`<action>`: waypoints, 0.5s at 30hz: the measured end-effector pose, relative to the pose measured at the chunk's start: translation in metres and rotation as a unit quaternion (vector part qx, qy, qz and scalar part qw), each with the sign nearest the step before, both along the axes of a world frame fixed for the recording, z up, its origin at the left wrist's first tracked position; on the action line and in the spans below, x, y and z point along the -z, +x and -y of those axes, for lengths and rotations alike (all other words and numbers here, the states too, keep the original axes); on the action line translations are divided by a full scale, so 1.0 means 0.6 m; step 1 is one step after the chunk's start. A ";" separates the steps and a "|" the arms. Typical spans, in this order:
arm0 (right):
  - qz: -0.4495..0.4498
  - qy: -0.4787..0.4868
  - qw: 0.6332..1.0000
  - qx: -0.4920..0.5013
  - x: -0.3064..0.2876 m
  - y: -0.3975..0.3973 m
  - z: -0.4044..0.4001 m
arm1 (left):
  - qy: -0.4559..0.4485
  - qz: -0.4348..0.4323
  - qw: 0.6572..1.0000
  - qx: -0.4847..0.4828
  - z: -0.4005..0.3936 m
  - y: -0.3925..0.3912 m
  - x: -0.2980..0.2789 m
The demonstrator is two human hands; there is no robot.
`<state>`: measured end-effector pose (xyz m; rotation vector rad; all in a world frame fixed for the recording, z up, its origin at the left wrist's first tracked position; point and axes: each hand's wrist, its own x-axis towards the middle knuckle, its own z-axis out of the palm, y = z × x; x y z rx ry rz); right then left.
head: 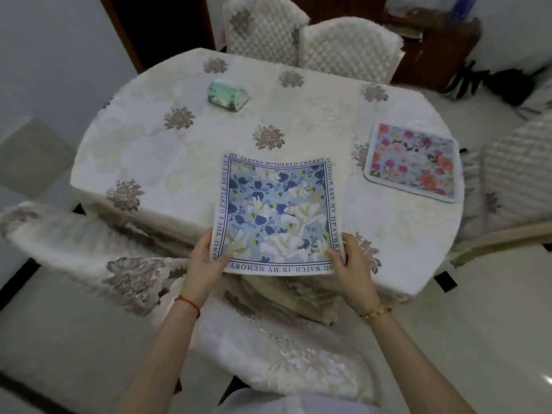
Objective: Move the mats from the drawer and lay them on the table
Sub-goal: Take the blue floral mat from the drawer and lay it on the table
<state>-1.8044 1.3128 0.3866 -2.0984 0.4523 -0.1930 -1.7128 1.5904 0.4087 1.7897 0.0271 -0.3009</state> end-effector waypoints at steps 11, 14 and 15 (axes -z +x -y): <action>-0.083 -0.003 0.986 0.141 0.073 0.101 -0.006 | 0.039 -0.051 0.993 0.101 0.064 0.193 0.103; -0.093 -0.008 0.983 0.160 0.089 0.109 0.001 | 0.057 -0.057 0.990 0.113 0.084 0.207 0.123; -0.097 -0.008 0.982 0.163 0.095 0.110 0.004 | 0.062 -0.057 0.990 0.117 0.088 0.208 0.129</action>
